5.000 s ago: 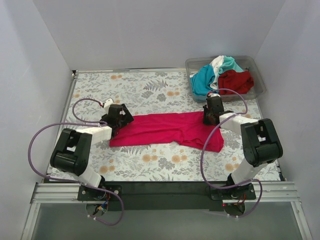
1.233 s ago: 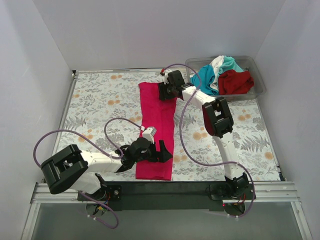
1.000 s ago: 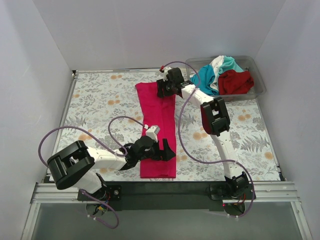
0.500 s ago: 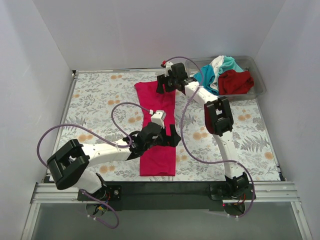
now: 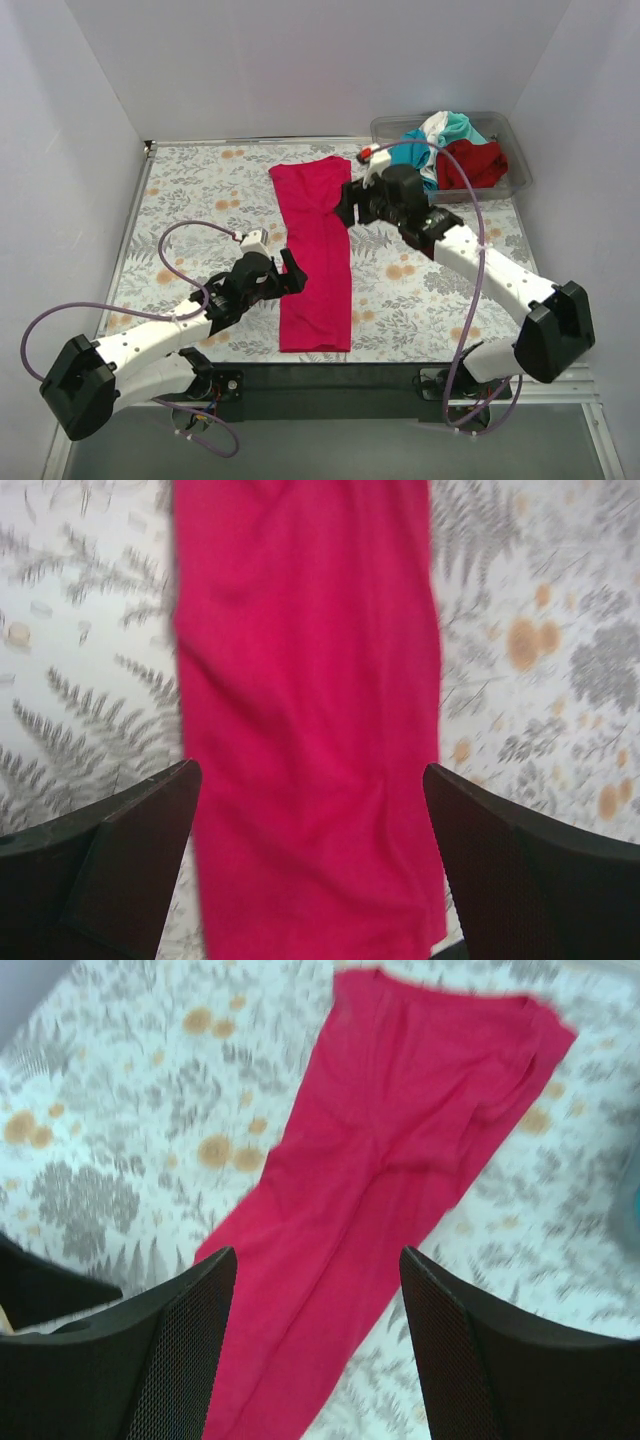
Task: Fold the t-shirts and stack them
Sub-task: Fold the tshirt
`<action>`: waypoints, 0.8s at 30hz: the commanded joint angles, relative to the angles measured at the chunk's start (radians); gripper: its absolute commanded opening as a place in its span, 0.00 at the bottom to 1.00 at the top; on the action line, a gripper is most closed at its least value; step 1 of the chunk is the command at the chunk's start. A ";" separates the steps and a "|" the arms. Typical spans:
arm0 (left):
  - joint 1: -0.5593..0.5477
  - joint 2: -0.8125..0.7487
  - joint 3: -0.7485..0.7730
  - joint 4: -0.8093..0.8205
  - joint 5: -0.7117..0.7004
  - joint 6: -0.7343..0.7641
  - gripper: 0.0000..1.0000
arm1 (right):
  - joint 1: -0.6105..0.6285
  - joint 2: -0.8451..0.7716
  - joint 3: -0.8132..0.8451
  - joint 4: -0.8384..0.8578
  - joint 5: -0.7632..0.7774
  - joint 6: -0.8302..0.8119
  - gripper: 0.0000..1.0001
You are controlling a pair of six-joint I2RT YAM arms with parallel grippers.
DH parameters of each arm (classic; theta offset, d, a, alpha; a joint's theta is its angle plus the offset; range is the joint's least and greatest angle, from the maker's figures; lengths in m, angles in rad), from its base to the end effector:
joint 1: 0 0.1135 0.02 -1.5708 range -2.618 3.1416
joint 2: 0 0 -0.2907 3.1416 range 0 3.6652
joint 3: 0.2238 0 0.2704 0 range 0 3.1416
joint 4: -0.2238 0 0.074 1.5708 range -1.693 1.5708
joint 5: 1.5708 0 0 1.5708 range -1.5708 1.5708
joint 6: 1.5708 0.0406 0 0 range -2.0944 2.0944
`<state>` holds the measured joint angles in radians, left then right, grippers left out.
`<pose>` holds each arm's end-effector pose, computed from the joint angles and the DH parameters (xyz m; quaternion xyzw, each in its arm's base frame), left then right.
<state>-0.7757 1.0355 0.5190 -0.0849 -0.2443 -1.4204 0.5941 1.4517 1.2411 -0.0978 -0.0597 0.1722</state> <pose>0.1669 -0.1499 0.2214 -0.3321 0.8150 -0.3627 0.3066 0.3011 0.2063 0.3709 -0.1862 0.7854 0.2429 0.5381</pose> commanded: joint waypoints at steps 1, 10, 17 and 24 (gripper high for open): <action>-0.002 -0.044 -0.053 -0.136 0.049 -0.061 0.86 | 0.097 -0.094 -0.225 -0.017 0.159 0.091 0.60; -0.011 -0.179 -0.122 -0.254 0.102 -0.110 0.85 | 0.239 -0.373 -0.560 -0.080 0.205 0.253 0.59; -0.046 -0.216 -0.195 -0.294 0.186 -0.184 0.78 | 0.343 -0.413 -0.660 -0.092 0.172 0.360 0.57; -0.145 -0.218 -0.208 -0.374 0.160 -0.270 0.76 | 0.440 -0.424 -0.712 -0.083 0.195 0.479 0.57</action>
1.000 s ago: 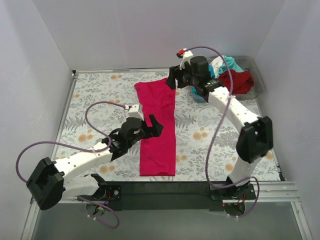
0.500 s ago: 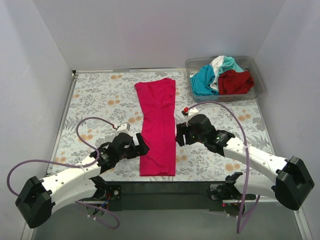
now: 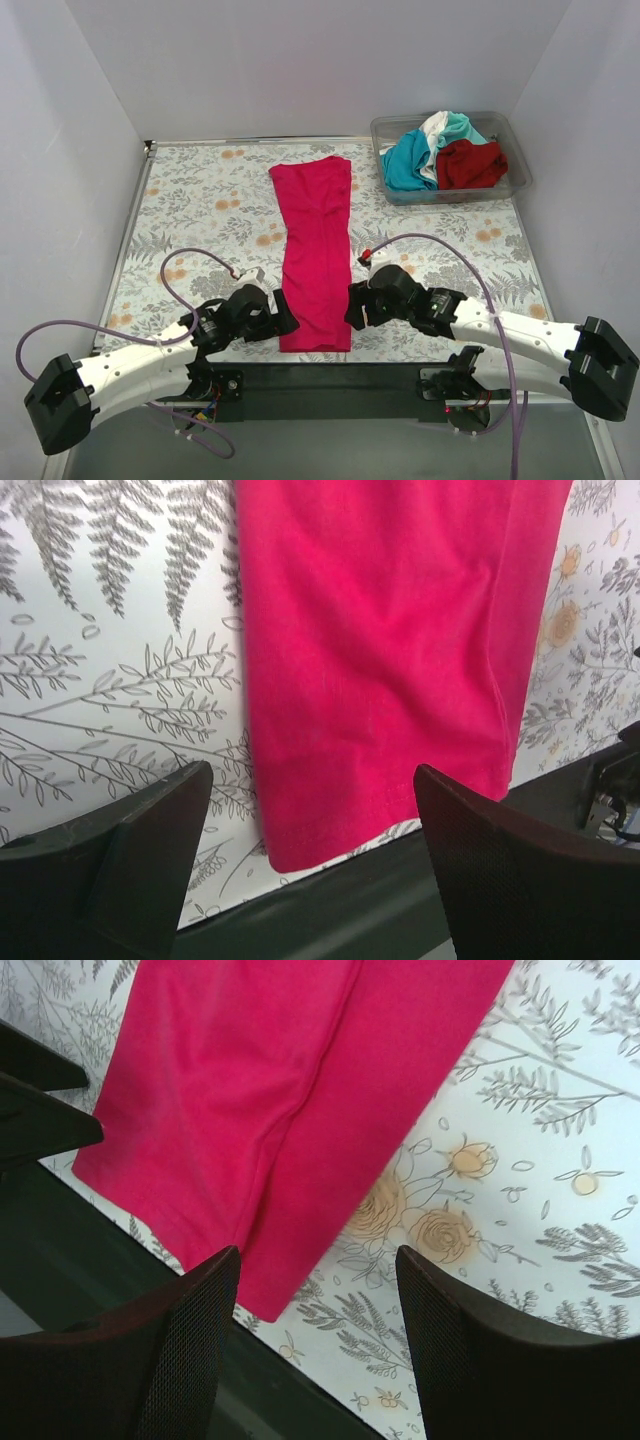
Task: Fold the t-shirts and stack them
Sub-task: Fold the tshirt
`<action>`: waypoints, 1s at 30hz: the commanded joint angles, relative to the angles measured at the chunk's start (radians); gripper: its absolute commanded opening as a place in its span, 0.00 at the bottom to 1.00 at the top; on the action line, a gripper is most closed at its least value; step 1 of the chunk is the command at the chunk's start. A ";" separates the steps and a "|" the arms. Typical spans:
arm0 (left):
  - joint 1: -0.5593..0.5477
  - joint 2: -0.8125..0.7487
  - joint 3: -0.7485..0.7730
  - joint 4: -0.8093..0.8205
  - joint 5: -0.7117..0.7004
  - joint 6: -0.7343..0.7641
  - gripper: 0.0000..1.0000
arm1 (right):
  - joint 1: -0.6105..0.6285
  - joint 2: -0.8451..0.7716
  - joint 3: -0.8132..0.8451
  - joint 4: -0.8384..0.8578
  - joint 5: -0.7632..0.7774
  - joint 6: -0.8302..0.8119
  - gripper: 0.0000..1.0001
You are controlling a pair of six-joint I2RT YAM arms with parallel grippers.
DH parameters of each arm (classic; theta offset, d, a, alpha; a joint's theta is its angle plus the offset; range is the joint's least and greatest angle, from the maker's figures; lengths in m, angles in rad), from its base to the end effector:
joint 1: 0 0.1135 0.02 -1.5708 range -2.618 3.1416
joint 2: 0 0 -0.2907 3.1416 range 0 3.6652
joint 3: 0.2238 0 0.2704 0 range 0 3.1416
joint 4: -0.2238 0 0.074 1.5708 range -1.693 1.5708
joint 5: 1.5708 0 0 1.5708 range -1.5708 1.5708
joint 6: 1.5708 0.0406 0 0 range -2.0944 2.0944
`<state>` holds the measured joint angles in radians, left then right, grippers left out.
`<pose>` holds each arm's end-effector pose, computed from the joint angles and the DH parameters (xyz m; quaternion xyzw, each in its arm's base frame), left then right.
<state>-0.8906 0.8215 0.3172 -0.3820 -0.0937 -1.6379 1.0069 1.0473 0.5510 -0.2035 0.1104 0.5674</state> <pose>0.0999 -0.1175 0.1628 -0.3581 0.8703 -0.3063 0.1432 0.1227 0.1857 0.2188 -0.1746 0.8886 0.2631 0.3328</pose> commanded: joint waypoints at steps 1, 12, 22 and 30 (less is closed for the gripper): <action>-0.036 -0.005 -0.009 -0.084 0.012 -0.060 0.76 | 0.047 -0.020 -0.029 0.027 0.025 0.098 0.57; -0.102 -0.050 -0.055 -0.106 0.052 -0.140 0.64 | 0.142 0.022 -0.108 0.128 0.031 0.232 0.57; -0.197 -0.013 -0.044 -0.169 0.009 -0.203 0.50 | 0.197 0.115 -0.085 0.173 0.034 0.264 0.57; -0.225 -0.025 -0.047 -0.175 0.011 -0.220 0.20 | 0.237 0.163 -0.074 0.184 0.041 0.285 0.47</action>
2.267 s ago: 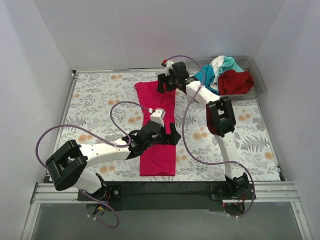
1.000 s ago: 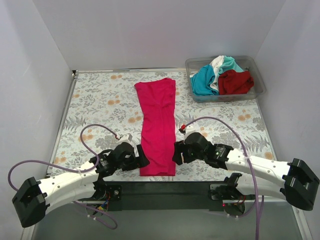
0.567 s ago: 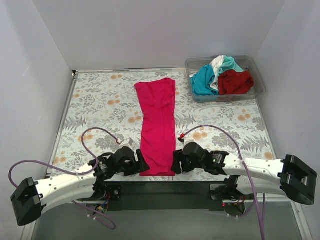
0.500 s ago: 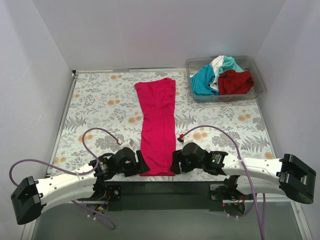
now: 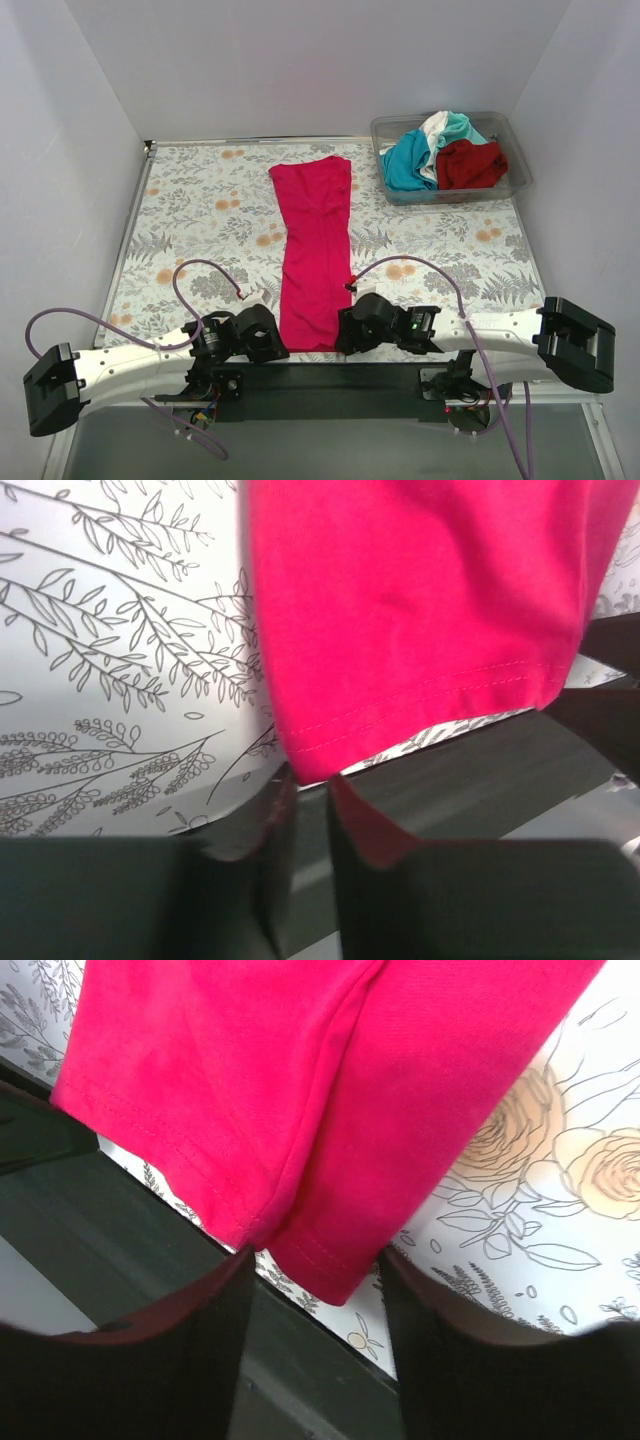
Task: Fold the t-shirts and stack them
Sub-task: Fold the tshirt
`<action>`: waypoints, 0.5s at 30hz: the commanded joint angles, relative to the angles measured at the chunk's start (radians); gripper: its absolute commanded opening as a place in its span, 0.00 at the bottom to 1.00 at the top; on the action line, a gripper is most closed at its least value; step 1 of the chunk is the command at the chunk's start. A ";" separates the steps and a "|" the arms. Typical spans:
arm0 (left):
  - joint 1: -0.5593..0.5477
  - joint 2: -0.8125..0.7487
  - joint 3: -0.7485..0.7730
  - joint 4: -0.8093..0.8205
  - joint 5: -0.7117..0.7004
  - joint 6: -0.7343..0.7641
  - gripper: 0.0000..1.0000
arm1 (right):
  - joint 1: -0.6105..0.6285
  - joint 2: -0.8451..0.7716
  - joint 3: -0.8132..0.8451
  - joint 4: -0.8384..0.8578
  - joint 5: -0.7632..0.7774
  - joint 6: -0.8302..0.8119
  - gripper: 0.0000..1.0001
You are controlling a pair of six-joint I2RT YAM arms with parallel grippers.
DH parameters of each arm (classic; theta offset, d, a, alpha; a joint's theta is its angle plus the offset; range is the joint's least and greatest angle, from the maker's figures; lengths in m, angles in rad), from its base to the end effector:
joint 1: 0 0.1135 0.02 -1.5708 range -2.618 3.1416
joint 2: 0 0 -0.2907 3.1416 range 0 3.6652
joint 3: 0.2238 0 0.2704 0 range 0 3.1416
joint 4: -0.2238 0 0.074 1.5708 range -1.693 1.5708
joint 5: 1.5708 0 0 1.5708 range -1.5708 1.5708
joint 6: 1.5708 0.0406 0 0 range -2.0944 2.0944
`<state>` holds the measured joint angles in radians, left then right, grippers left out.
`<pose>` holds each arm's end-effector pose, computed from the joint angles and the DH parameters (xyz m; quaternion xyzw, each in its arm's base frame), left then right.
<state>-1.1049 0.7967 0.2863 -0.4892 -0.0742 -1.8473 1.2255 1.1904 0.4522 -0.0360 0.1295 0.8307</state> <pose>0.0647 -0.1220 0.1486 -0.3575 0.8897 -0.2769 0.0620 0.0825 0.2139 0.1705 -0.1558 0.9069 0.3006 0.2510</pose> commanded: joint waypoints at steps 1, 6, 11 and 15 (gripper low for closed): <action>-0.010 -0.008 -0.013 -0.062 -0.004 -0.004 0.15 | 0.020 0.031 0.026 0.018 0.022 0.021 0.43; -0.016 -0.062 -0.001 -0.046 0.011 0.023 0.00 | 0.023 0.035 0.022 0.016 0.025 0.022 0.09; -0.018 -0.093 -0.009 -0.002 0.025 0.043 0.00 | 0.025 -0.011 0.000 -0.005 0.044 0.030 0.01; -0.019 -0.077 -0.010 0.032 0.043 0.056 0.00 | 0.023 -0.032 -0.006 -0.019 0.061 0.031 0.01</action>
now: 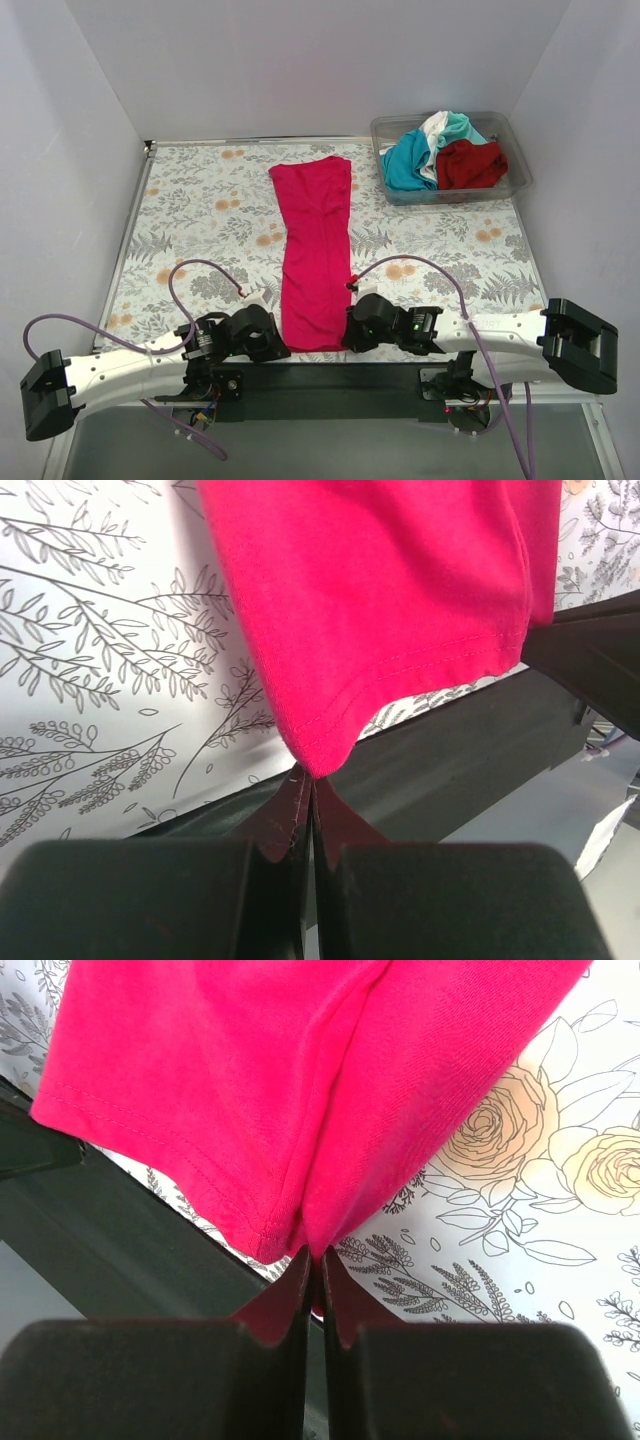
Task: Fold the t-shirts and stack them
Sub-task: Fold the tshirt
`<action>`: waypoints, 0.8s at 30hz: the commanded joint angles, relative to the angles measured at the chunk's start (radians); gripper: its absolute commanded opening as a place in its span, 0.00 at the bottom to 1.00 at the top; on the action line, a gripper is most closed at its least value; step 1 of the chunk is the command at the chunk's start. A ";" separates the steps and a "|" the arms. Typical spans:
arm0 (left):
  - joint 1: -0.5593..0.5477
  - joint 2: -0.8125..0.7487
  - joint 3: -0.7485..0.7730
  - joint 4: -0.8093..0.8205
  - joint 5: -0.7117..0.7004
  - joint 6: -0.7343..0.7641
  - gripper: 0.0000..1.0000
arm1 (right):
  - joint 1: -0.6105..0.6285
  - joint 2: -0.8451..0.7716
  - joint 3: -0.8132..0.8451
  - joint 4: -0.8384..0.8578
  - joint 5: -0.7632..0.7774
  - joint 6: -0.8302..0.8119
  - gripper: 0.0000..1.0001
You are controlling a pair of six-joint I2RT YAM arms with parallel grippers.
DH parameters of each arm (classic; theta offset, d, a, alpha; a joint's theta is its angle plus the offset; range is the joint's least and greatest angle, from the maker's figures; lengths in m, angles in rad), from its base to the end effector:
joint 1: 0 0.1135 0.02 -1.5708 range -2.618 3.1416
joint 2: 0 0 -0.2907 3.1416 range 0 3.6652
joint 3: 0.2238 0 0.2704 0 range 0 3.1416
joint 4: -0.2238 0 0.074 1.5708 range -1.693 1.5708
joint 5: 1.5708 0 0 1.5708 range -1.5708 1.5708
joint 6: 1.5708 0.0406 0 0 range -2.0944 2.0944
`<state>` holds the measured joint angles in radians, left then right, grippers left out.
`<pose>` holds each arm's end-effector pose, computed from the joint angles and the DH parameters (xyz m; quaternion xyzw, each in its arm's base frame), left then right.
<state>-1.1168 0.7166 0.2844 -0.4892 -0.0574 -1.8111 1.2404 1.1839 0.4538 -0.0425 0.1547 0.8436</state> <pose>0.0611 -0.1200 0.1573 -0.3309 0.8877 -0.3142 0.0610 0.0801 0.2141 0.1719 -0.1516 0.9066 0.2986 0.2569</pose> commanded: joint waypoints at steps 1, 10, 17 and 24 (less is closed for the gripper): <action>-0.011 0.007 -0.008 0.043 0.030 0.019 0.00 | 0.010 -0.029 -0.007 -0.014 0.034 0.018 0.01; -0.092 0.061 -0.039 0.151 0.091 -0.033 0.00 | 0.010 -0.044 -0.014 -0.045 0.036 0.020 0.01; -0.201 0.162 0.012 0.132 -0.025 -0.093 0.00 | 0.010 -0.078 -0.010 -0.112 0.077 0.018 0.01; -0.201 0.098 0.070 -0.040 -0.137 -0.154 0.43 | 0.010 -0.078 -0.012 -0.115 0.075 0.017 0.01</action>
<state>-1.3125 0.8478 0.3126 -0.4332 -0.1059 -1.9087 1.2446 1.1206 0.4427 -0.1440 0.2005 0.8471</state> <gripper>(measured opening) 0.371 0.021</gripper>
